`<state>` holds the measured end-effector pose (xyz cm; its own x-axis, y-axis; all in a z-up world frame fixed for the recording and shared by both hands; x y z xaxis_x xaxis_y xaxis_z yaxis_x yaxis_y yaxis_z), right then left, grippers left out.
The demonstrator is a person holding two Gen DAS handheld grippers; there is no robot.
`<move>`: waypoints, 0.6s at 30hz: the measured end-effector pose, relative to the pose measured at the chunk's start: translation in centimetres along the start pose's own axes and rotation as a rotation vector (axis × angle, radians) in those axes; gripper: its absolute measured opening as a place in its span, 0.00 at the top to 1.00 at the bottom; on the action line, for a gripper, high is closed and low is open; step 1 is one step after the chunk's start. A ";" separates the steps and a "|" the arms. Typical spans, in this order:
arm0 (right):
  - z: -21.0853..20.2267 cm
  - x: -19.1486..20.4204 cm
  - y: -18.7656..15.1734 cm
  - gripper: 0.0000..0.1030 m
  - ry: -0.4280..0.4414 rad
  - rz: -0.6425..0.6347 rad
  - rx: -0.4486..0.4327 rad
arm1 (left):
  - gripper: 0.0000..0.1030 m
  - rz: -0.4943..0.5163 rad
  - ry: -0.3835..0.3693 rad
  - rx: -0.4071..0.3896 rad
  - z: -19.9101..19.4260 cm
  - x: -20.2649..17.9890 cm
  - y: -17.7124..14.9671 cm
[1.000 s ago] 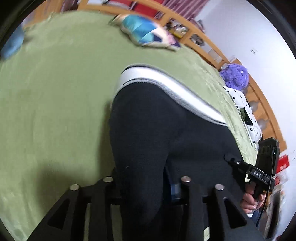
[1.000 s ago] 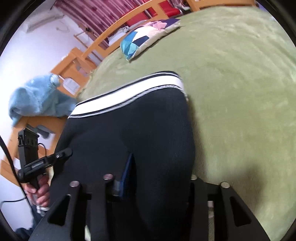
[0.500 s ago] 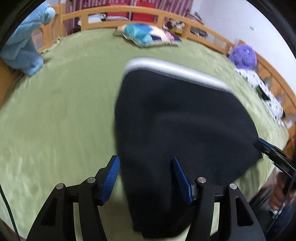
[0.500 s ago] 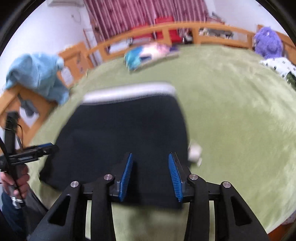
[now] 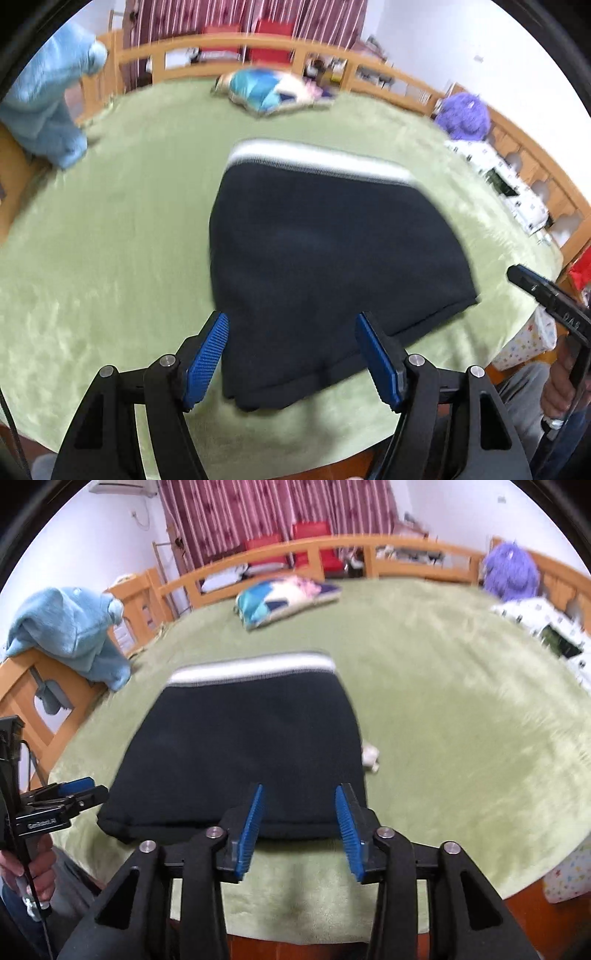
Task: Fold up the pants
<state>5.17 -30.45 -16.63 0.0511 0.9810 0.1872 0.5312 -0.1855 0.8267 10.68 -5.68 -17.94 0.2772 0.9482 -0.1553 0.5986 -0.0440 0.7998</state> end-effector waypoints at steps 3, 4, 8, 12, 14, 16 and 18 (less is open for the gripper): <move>-2.1 0.5 3.0 0.53 -0.026 0.000 -0.059 | 0.29 0.004 0.007 -0.063 -2.4 -0.9 2.8; -2.8 0.6 3.8 0.50 -0.031 0.011 -0.072 | 0.26 0.012 0.005 -0.084 -3.3 -1.5 3.7; -5.0 1.4 6.1 0.49 -0.056 0.017 -0.083 | 0.18 0.060 0.048 -0.153 -5.8 -3.5 5.9; -6.7 2.8 6.6 0.45 -0.082 -0.017 -0.089 | 0.13 0.069 0.087 -0.204 -7.9 -4.7 6.6; -7.5 3.4 6.8 0.28 -0.098 -0.039 -0.110 | 0.12 0.080 0.092 -0.209 -8.5 -5.5 6.5; -8.7 3.6 7.0 0.14 -0.123 -0.062 -0.146 | 0.10 0.092 0.099 -0.209 -9.1 -6.0 6.3; -9.4 3.8 6.9 0.12 -0.123 -0.068 -0.157 | 0.08 0.091 0.107 -0.214 -9.7 -6.2 6.0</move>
<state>1.11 -28.53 -5.24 0.1274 0.9894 0.0702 0.3990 -0.1159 0.9096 5.22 -8.75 -6.54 0.2346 0.9718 -0.0242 0.3991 -0.0735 0.9140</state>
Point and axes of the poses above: each gripper's, at about its wrist camera, not at the fingertips, and z roughly the way its jaws point, x to its left, y to its top, the point moved 10 cm from there along z, roughly the way its jaws point, and after that the axes turned 14 degrees about -x, right-handed, at the moved point
